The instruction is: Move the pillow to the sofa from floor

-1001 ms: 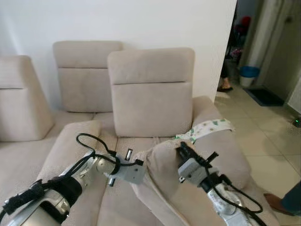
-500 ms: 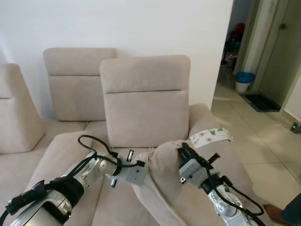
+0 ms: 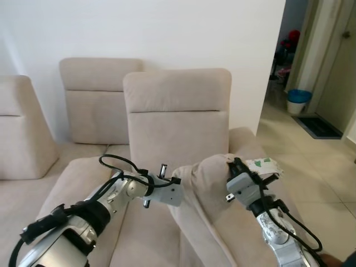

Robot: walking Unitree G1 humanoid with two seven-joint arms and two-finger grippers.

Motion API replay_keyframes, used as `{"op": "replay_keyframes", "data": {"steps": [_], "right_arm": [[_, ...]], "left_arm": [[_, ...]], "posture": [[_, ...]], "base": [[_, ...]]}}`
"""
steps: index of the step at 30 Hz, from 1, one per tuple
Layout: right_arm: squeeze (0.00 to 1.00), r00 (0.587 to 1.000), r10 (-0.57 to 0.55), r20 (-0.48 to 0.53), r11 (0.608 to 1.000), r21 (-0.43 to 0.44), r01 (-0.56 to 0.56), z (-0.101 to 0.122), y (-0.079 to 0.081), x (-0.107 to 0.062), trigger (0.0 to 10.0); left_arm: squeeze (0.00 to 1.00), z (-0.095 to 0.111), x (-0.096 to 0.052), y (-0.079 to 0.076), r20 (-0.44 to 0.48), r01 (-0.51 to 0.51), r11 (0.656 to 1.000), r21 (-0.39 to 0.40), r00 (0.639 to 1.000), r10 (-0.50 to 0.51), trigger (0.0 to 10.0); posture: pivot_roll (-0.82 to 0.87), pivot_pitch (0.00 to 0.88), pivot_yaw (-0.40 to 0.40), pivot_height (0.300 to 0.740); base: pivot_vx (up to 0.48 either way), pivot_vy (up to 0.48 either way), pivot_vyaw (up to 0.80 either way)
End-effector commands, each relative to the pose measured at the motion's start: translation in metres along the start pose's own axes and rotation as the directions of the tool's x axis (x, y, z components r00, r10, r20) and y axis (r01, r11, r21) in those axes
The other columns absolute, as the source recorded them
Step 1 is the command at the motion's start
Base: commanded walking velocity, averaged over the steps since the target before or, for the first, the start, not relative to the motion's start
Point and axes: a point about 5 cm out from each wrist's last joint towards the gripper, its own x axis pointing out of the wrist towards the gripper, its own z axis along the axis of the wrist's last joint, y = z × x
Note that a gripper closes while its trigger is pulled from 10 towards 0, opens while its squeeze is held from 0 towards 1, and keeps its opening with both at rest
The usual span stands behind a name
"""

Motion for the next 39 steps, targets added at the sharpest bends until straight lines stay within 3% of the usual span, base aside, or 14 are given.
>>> {"op": "replay_keyframes", "data": {"steps": [1,4,9,14,16,21,26,33,39], "right_arm": [[0.0,0.999,-0.023,-0.041,0.998,0.061,0.026,0.0,-0.002,0.006,10.0],[0.0,0.99,-0.043,-0.137,0.987,0.148,0.063,-0.009,-0.006,0.011,10.0],[0.0,0.98,-0.044,-0.194,0.964,0.248,0.093,-0.012,-0.01,0.021,10.0],[0.0,0.981,-0.029,-0.189,0.967,0.243,0.075,-0.01,-0.009,0.027,10.0],[0.0,0.985,-0.016,-0.174,0.974,0.221,0.055,-0.005,-0.011,0.04,10.0],[0.0,0.987,-0.018,-0.163,0.977,0.206,0.052,-0.001,-0.015,0.051,10.0],[0.0,0.988,-0.05,-0.147,0.983,0.17,0.075,0.006,-0.031,0.075,10.0],[0.0,0.989,-0.079,-0.128,0.98,0.169,0.101,0.011,-0.039,0.081,10.0],[0.0,0.989,-0.075,-0.124,0.978,0.182,0.097,0.012,-0.035,0.081,10.0]], "left_arm": [[0.0,-0.001,-0.002,0.018,-0.03,-0.076,0.997,0.005,0.997,0.076,10.0],[0.0,-0.004,-0.001,0.022,-0.07,-0.104,0.994,-0.012,0.992,0.103,10.0],[0.0,-0.004,0.001,0.023,-0.086,-0.104,0.994,-0.023,0.991,0.101,10.0],[0.0,-0.002,0.003,0.02,-0.074,-0.083,0.997,-0.006,0.994,0.082,10.0],[0.0,0.003,0.006,0.022,-0.067,-0.081,0.997,0.013,0.994,0.081,10.0],[0.0,0.005,0.008,0.027,-0.071,-0.097,0.995,0.025,0.993,0.098,10.0],[0.0,0.007,0.006,0.05,-0.115,-0.189,0.98,0.055,0.974,0.194,10.0],[0.0,0.01,0.002,0.067,-0.121,-0.286,0.956,0.07,0.948,0.293,10.0],[0.0,0.016,0.001,0.081,-0.11,-0.363,0.928,0.085,0.922,0.371,10.0]], "posture": [[-0.1,0.0,0.073,0.74],[-0.1,0.0,0.075,0.74],[-0.1,0.0,0.077,0.74],[-0.1,0.0,0.079,0.74],[-0.1,0.0,0.081,0.74],[-0.1,0.0,0.084,0.74],[-0.09,0.0,0.086,0.74],[-0.08,0.0,0.083,0.74],[-0.09,0.002,0.081,0.74]], "base": [[0.0,0.0,0.0],[0.0,0.0,0.0],[0.0,0.0,0.0],[0.0,0.0,0.0],[0.0,0.0,0.0],[0.0,0.0,0.0],[0.0,0.0,0.0],[0.0,0.0,0.0],[0.0,0.0,0.0]]}}
